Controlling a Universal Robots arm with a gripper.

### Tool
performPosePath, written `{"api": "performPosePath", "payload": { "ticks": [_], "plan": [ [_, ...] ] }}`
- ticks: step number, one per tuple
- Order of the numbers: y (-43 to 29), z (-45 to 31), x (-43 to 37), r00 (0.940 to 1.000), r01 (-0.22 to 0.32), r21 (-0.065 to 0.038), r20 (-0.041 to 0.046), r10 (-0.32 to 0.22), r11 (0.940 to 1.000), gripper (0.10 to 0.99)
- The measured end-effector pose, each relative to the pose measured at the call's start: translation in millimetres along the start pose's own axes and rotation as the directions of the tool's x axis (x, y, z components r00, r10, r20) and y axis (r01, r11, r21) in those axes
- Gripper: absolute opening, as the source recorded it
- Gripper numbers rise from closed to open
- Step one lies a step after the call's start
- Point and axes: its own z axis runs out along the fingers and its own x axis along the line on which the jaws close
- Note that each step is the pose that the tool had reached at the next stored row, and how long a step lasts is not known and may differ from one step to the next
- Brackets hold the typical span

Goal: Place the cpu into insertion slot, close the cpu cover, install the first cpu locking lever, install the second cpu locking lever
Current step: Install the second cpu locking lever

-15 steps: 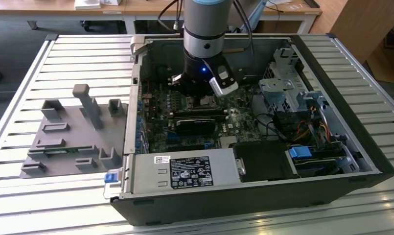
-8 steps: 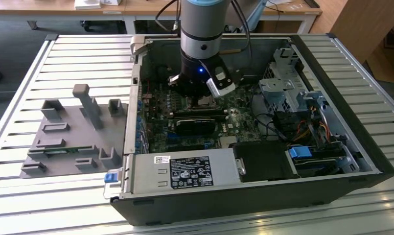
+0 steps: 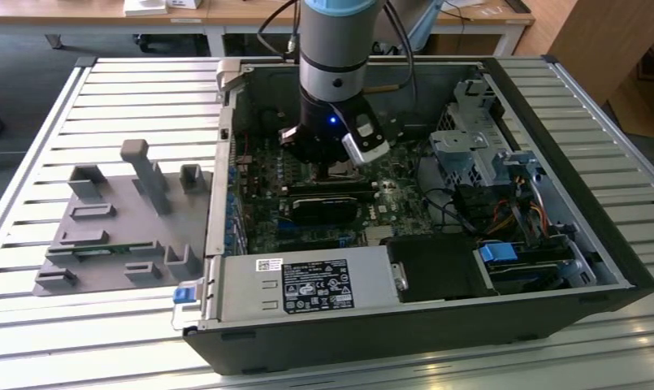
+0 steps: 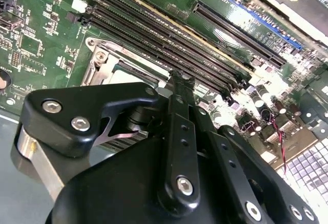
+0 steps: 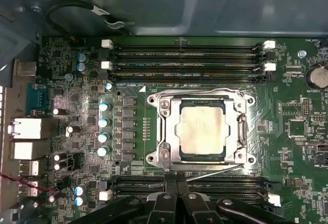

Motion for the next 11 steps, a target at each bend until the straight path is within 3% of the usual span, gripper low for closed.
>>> {"api": "performPosePath", "payload": {
  "ticks": [3,7,11],
  "plan": [
    [-0.3,2.5,0.5,1.0,0.0,-0.006,0.0,0.0,1.0,0.106],
    [-2.7,2.7,1.0,1.0,0.0,-0.041,-0.0005,0.0,0.9992,0.106],
    [-7.2,2.4,1.7,1.0,0.001,-0.06,-0.0007,-0.001,0.9982,0.106]
  ]
}}
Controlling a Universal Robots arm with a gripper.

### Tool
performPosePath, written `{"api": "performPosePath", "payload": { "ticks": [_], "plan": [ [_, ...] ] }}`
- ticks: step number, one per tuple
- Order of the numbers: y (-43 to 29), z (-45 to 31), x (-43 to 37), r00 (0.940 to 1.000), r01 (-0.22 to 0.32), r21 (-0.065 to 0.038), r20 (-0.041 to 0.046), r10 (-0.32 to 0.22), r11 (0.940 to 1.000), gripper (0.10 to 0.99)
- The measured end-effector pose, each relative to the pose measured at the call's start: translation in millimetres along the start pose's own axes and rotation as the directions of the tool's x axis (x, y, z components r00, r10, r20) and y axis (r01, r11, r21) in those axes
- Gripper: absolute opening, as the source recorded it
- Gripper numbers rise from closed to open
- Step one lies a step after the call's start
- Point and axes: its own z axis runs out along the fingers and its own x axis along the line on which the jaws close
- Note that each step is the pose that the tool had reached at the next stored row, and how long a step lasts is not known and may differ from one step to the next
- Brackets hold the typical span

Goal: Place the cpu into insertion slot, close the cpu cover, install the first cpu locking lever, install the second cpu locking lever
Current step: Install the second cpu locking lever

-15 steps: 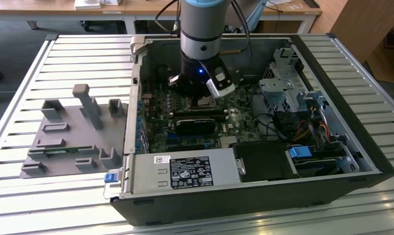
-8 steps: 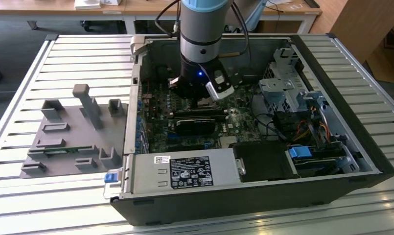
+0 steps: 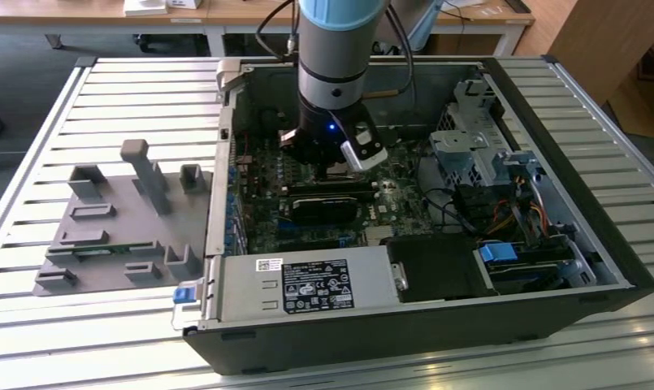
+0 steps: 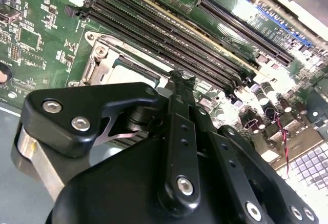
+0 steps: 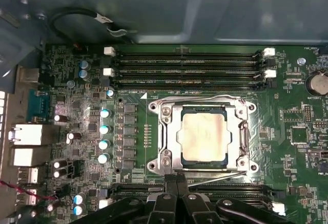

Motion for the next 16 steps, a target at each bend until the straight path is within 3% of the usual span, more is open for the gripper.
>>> {"api": "performPosePath", "payload": {
  "ticks": [2,16],
  "plan": [
    [-1.1,-0.2,1.1,1.0,0.0,-0.004,0.0,0.0,1.0,0.106],
    [-2.7,-0.3,1.2,1.0,0.0,-0.004,-0.0001,0.0,1.0,0.106]
  ]
}}
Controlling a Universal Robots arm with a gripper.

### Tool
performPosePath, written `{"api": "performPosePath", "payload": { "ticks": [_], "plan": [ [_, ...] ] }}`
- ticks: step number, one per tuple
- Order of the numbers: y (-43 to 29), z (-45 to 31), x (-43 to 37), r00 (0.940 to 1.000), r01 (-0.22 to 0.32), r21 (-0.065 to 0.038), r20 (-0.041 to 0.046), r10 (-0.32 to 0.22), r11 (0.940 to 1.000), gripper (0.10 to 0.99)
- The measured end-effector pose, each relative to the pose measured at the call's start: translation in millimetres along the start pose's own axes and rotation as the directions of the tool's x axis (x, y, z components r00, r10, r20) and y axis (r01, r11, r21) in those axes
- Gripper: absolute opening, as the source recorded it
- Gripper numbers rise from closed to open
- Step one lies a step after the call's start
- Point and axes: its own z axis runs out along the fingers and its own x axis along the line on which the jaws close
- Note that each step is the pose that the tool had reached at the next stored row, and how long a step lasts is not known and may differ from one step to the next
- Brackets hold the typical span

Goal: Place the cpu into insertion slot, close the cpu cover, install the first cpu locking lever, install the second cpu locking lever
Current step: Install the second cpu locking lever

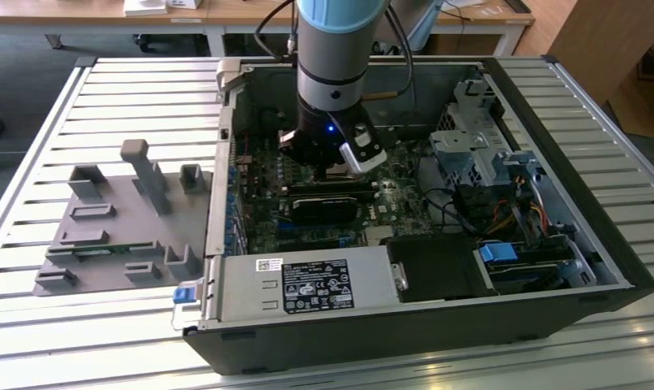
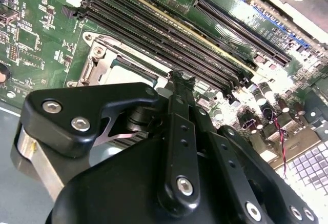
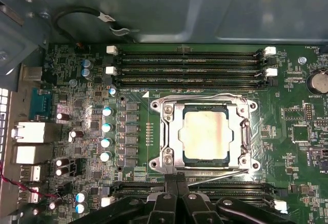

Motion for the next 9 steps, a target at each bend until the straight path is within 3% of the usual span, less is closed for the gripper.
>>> {"api": "performPosePath", "payload": {
  "ticks": [6,9],
  "plan": [
    [-4.5,-0.7,0.1,1.0,0.0,-0.008,-0.0001,0.0,1.0,0.106],
    [-7.7,-1.2,2.4,1.0,0.0,-0.022,-0.0003,0.0,0.9998,0.106]
  ]
}}
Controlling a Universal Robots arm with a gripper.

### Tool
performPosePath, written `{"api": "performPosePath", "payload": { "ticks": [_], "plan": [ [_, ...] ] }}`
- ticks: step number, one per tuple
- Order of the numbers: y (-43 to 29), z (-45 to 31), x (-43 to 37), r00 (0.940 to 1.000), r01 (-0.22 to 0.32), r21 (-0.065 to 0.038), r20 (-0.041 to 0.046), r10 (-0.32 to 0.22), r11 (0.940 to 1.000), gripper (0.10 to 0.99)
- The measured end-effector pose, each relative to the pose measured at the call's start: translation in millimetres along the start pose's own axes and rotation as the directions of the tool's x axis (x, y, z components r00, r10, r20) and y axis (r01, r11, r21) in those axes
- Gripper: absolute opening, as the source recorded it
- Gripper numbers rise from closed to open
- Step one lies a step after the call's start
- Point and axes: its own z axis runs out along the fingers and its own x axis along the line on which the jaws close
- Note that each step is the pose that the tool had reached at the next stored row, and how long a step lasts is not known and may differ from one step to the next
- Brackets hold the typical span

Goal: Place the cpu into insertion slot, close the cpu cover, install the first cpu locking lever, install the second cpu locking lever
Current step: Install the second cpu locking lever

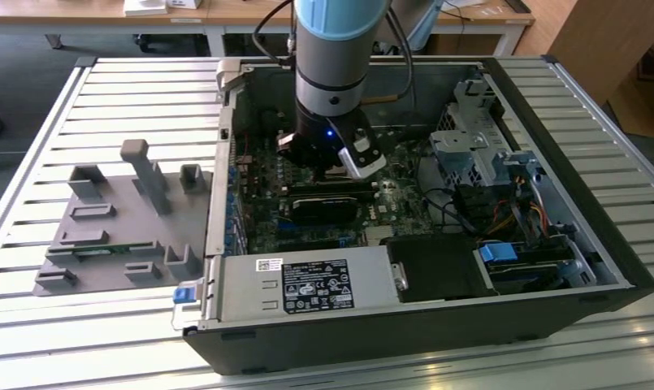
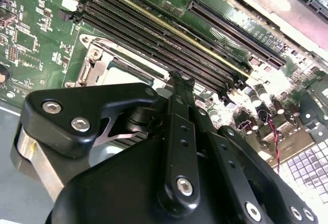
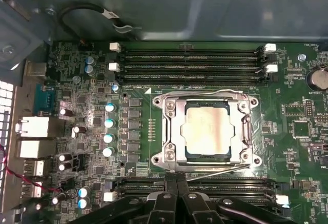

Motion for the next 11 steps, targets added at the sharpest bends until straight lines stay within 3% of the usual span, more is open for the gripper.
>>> {"api": "performPosePath", "payload": {
  "ticks": [5,11],
  "plan": [
    [-1.1,1.7,1.2,1.0,0.0,-0.01,-0.0001,0.0,1.0,0.106],
    [-2.4,9.4,1.2,1.0,0.0,-0.014,-0.0001,0.0,0.9999,0.106]
  ]
}}
